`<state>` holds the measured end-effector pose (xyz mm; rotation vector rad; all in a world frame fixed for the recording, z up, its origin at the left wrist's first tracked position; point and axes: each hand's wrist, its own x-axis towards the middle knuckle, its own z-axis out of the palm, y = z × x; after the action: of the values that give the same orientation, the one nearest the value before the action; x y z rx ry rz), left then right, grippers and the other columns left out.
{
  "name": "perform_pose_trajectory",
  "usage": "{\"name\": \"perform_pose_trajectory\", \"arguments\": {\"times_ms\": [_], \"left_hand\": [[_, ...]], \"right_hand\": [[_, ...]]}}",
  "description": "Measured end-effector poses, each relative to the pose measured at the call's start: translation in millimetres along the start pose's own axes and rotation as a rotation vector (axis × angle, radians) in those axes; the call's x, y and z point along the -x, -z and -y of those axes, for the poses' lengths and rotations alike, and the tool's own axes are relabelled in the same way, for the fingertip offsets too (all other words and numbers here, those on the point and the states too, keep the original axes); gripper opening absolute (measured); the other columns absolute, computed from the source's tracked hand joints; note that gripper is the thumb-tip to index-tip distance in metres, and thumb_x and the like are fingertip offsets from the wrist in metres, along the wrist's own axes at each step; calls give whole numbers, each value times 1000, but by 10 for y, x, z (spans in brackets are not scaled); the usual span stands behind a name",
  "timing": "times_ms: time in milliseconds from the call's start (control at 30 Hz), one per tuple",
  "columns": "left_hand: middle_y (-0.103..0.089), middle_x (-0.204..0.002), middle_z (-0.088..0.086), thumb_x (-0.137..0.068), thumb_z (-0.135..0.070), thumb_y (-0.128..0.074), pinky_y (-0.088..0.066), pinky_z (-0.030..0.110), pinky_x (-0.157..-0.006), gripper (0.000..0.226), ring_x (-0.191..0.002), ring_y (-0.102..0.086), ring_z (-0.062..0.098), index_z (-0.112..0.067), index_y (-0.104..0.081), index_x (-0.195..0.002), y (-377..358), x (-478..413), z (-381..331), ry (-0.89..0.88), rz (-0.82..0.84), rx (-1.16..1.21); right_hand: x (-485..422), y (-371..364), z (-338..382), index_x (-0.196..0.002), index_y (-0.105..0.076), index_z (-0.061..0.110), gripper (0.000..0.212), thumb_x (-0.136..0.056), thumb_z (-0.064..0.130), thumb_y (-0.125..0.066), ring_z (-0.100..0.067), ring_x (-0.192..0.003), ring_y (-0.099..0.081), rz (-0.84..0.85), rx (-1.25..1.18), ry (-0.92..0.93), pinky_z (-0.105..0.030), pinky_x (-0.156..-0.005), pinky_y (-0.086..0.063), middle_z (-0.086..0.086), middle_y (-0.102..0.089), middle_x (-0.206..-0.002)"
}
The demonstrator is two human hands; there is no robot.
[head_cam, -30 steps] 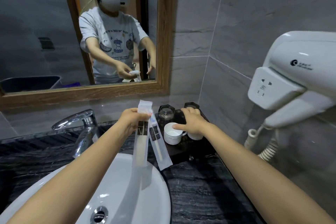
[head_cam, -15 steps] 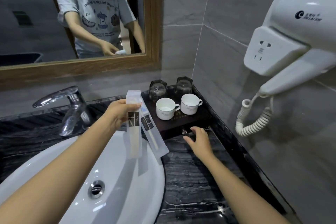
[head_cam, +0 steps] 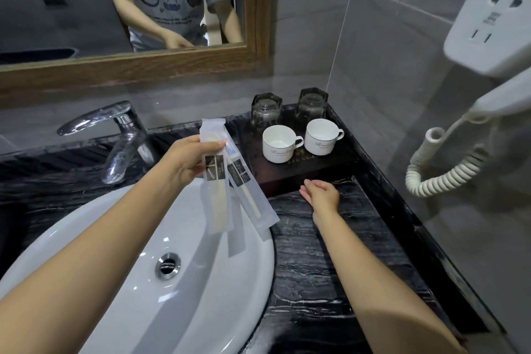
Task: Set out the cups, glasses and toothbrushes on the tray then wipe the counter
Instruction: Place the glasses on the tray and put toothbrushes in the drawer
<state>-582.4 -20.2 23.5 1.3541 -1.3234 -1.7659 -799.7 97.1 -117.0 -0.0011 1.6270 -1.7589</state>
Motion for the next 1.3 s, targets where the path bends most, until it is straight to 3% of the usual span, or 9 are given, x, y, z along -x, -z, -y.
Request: {"name": "perform_pose_trajectory", "arguments": {"times_ms": [167, 233, 300, 500, 700, 1033, 1167, 1200, 1300], "left_hand": [[-71, -56, -3, -77, -3, -69, -52, 19, -46, 15, -48, -65, 8, -9, -66, -91, -14, -21, 38, 7, 3, 27], [-72, -61, -1, -78, -2, -69, -53, 23, -50, 14, -50, -66, 9, -9, -66, -90, -30, -31, 49, 14, 4, 31], [-73, -64, 1, -77, -2, -69, -53, 28, -57, 16, -54, -68, 10, -9, -67, -91, -44, -41, 59, 23, 10, 29], [-73, -60, -2, -77, -3, -70, -53, 26, -56, 17, -54, -68, 10, -10, -67, -92, -92, -25, 58, 20, 27, 11], [-72, -58, -1, -78, -2, -68, -53, 21, -46, 18, -51, -67, 10, -8, -66, -95, -98, 3, 29, 25, 45, 26], [-71, -56, -3, -80, -3, -67, -50, 18, -42, 24, -48, -66, 8, -7, -63, -103, -65, -4, -36, 43, 88, 30], [-69, -52, -6, -81, -2, -65, -45, 12, -39, 16, -45, -63, 2, -8, -64, -96, -41, 9, -85, 37, 117, -20], [-69, -51, -6, -82, -2, -65, -45, 12, -39, 13, -43, -62, 1, -8, -64, -92, -31, 19, -97, 40, 130, -36], [-72, -61, -3, -82, 0, -64, -48, 14, -42, 14, -49, -65, 4, -9, -64, -93, 3, 16, -128, 41, 162, -45]], "right_hand": [[11, 79, 73, -101, -56, -7, 18, -84, -8, -61, -21, -76, -63, 74, -120, -61, -19, -60, -59, -17, -60, -84], [19, 83, 113, -86, -57, -4, 8, -83, -10, -61, -22, -74, -62, 75, -57, -44, -23, -64, -60, -17, -59, -81], [18, 95, 133, -76, -56, 0, 14, -81, -11, -62, -23, -72, -62, 79, -20, -40, -29, -71, -60, -16, -59, -77], [61, 158, 156, -75, -57, -1, 14, -79, -11, -65, -23, -73, -64, 103, 6, -53, -34, -83, -57, -17, -61, -77], [160, 269, 137, -76, -58, -1, 12, -79, -9, -66, -24, -74, -65, 107, 46, -27, -25, -67, -60, -17, -62, -80], [412, 687, 97, -75, -60, 1, 10, -81, -4, -66, -22, -69, -67, 79, 298, 76, -22, -67, -59, -14, -65, -77], [570, 812, 94, -72, -57, 3, 15, -82, -5, -65, -20, -63, -63, 65, 375, 111, -19, -59, -57, -16, -64, -75], [604, 841, 83, -72, -57, 5, 15, -82, -2, -66, -20, -63, -62, 37, 463, 159, -21, -59, -57, -17, -66, -77], [763, 897, 116, -85, -61, 9, 9, -85, 16, -66, -20, -79, -60, -100, 1043, 472, -26, -64, -46, -7, -65, -92]]}}
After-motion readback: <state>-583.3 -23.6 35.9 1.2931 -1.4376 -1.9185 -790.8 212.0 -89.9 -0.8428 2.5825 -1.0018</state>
